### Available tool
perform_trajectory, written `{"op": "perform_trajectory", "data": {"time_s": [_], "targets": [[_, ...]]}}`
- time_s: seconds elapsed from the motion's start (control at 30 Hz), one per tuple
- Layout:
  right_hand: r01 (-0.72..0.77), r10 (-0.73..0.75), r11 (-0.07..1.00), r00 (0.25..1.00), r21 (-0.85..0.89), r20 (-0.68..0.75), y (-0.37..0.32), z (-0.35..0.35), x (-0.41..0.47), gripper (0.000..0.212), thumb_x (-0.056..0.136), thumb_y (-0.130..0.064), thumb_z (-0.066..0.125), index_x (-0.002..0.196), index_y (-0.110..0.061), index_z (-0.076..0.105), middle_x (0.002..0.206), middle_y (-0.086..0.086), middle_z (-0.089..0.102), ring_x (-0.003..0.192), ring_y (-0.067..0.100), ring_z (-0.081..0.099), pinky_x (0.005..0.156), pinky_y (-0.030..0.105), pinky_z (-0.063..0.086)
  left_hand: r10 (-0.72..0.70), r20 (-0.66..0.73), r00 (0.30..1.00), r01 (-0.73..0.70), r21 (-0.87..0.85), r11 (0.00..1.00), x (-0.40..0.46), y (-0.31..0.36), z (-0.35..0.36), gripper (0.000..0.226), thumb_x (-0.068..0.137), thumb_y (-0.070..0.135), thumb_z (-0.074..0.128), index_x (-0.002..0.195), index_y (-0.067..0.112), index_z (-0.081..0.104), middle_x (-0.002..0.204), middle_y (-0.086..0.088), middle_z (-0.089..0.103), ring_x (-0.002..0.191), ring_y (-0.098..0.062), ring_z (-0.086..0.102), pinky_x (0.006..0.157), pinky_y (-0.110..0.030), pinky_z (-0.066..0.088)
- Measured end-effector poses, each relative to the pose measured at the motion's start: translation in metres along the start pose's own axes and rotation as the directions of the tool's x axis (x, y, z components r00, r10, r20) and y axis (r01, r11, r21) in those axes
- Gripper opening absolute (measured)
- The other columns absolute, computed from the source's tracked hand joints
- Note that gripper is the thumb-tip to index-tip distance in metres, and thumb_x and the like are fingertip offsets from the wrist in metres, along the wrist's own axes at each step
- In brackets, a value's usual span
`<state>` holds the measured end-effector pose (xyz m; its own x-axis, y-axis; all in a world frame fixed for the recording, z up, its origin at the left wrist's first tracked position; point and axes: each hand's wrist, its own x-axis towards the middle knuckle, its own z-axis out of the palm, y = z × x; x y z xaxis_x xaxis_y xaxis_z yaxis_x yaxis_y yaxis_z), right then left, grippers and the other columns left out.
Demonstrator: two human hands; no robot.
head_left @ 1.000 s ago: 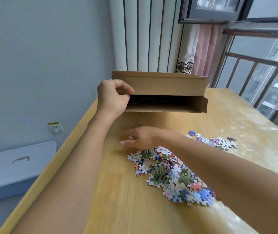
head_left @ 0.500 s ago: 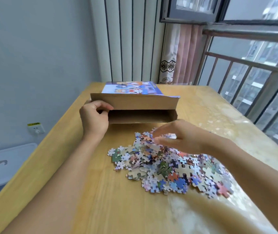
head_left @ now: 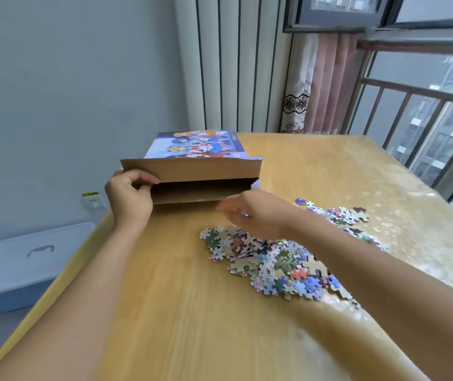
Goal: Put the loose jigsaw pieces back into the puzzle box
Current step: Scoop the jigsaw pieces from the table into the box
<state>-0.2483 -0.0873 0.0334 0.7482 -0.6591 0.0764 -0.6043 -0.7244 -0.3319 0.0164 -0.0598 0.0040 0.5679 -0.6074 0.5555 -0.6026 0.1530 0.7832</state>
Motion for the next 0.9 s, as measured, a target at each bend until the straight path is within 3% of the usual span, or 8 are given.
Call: {"op": "perform_trajectory", "data": {"time_s": [0.07,0.2,0.4,0.53,0.63,0.77,0.83,0.9], "targets": [[-0.065,0.059,0.994,0.995,-0.085,-0.08,0.005,0.001,-0.002,0.026,0.095,-0.017,0.043,0.086,-0.023,0.068,0.081,0.002,0.069,0.079,0.03,0.064,0.071,0.043,0.057,0.02,-0.004,1.0,-0.02,0.014,1.0,0.004,-0.002,-0.012,0.04,0.074,-0.015,0.057,0.073,0.021,0.073,0.076,0.016,0.063,0.086,-0.014,0.06,0.08,-0.022,0.047],[-0.324,0.326,0.906,0.944,-0.273,-0.039,0.033,0.008,0.014,0.032,0.095,-0.026,0.038,0.097,-0.013,0.067,0.099,0.011,0.067,0.087,0.033,0.061,0.07,0.037,0.052,0.027,0.003,1.0,-0.027,0.013,1.0,0.007,-0.006,-0.027,0.036,0.076,-0.015,0.06,0.072,0.018,0.073,0.076,0.018,0.063,0.086,-0.014,0.061,0.076,-0.013,0.045],[-0.227,0.265,0.958,0.935,-0.174,0.236,0.044,0.011,0.023,0.038,0.106,-0.036,0.032,0.125,-0.025,0.062,0.131,0.0,0.061,0.118,0.027,0.055,0.104,0.044,0.043,-0.004,-0.009,1.0,0.004,-0.007,1.0,0.012,-0.019,-0.041,0.035,0.078,-0.013,0.062,0.074,0.02,0.073,0.078,0.014,0.064,0.089,-0.018,0.064,0.077,-0.013,0.046],[-0.277,0.309,0.924,0.947,-0.265,0.088,0.045,0.002,0.009,0.046,0.104,-0.036,0.032,0.104,-0.007,0.068,0.104,0.014,0.071,0.096,0.033,0.064,0.086,0.047,0.054,-0.004,-0.003,1.0,0.004,-0.014,1.0,0.017,-0.024,-0.052,0.033,0.079,-0.011,0.063,0.074,0.02,0.073,0.079,0.008,0.067,0.088,-0.017,0.065,0.079,-0.018,0.048],[-0.167,0.143,0.951,0.984,-0.26,-0.109,0.012,-0.004,-0.003,0.037,0.102,-0.031,0.038,0.12,-0.02,0.07,0.122,0.002,0.071,0.11,0.027,0.064,0.09,0.045,0.054,-0.016,-0.005,1.0,0.016,-0.014,1.0,0.016,-0.025,-0.054,0.032,0.078,-0.011,0.063,0.073,0.02,0.073,0.079,0.008,0.066,0.086,-0.015,0.064,0.076,-0.012,0.047],[0.013,-0.016,0.965,1.0,-0.263,-0.01,-0.055,0.017,-0.008,0.028,0.101,-0.032,0.042,0.101,-0.02,0.068,0.1,0.002,0.07,0.097,0.031,0.063,0.074,0.039,0.052,-0.03,-0.012,0.999,0.029,-0.032,0.999,0.02,-0.019,-0.053,0.031,0.077,-0.01,0.062,0.073,0.019,0.073,0.077,0.01,0.066,0.085,-0.016,0.064,0.073,-0.014,0.047],[0.01,-0.004,0.964,1.0,-0.265,0.024,-0.076,0.037,0.0,0.034,0.103,-0.041,0.041,0.115,-0.018,0.063,0.124,0.005,0.065,0.121,0.03,0.056,0.091,0.041,0.05,-0.038,-0.014,0.999,0.038,-0.035,0.999,0.024,-0.016,-0.052,0.031,0.077,-0.01,0.061,0.074,0.018,0.073,0.078,0.011,0.066,0.086,-0.017,0.065,0.077,-0.02,0.05],[0.016,0.013,0.962,0.994,-0.271,0.105,-0.09,0.058,0.01,0.059,0.104,-0.052,0.036,0.146,-0.013,0.045,0.158,0.007,0.038,0.148,0.025,0.03,0.12,0.04,0.027,-0.045,-0.01,0.999,0.044,-0.025,0.999,0.025,-0.016,-0.052,0.032,0.077,-0.01,0.062,0.073,0.019,0.073,0.078,0.011,0.066,0.087,-0.018,0.066,0.081,-0.023,0.051]]}}
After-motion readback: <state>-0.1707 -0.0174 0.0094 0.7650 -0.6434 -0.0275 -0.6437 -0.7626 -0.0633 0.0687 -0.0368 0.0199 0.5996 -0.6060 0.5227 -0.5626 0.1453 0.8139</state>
